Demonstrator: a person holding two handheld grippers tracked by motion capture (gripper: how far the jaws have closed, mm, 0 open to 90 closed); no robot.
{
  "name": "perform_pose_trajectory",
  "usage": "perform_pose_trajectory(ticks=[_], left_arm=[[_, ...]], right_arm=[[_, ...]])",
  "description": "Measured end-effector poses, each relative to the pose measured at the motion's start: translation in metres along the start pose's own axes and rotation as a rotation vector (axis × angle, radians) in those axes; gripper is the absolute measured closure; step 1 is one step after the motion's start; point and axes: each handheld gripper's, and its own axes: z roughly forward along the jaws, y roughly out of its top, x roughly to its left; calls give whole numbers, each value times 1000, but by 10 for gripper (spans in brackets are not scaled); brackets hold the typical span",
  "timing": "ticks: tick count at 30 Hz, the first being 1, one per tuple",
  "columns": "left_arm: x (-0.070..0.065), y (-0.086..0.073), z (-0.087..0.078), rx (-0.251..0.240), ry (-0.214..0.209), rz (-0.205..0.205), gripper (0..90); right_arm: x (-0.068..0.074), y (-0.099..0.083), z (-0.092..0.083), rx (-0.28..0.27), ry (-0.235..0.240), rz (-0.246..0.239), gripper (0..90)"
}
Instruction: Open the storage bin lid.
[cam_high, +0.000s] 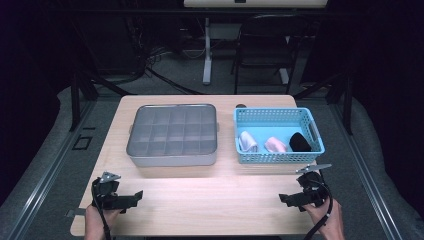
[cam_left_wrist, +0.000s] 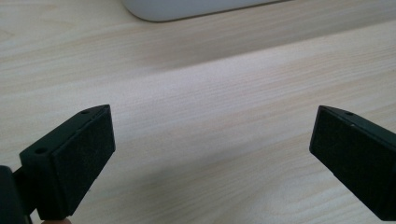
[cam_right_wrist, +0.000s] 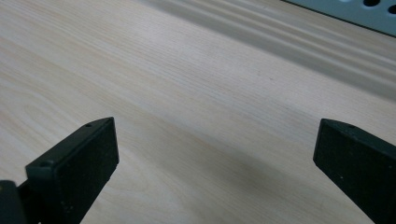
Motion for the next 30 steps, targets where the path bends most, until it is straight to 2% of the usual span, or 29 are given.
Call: perform_pose_trajectory(ticks=[1, 3, 6, 10, 15, 19, 22, 24, 28, 30], left_arm=[[0, 1, 0, -3, 1, -2, 3], [2, 2, 0, -6, 0, -7, 3], [3, 1, 1, 6, -20, -29, 3], [3, 0, -2, -4, -24, -22, 3], [4, 2, -3, -3, -29, -24, 3], [4, 4, -2, -5, -36, -30, 3], [0, 7, -3, 12, 3, -23, 3], [-1, 13, -6, -1, -14, -19, 3], [3, 22, -13, -35, -27, -28, 3], [5, 24, -15, -35, -28, -24, 3]], right_arm=[[0, 0, 0, 3, 14, -4, 0], [2, 1, 0, 0, 9, -7, 0], [5, 3, 0, 2, 21, -7, 0], [11, 10, 0, -4, 45, -27, 0], [16, 15, 2, -6, 50, -36, 0], [21, 21, 3, -10, 81, -46, 2], [24, 23, 2, -17, 94, -52, 6], [28, 27, 2, -25, 130, -48, 7], [36, 35, 0, -33, 149, -72, 7], [38, 38, -1, -34, 150, -78, 4]])
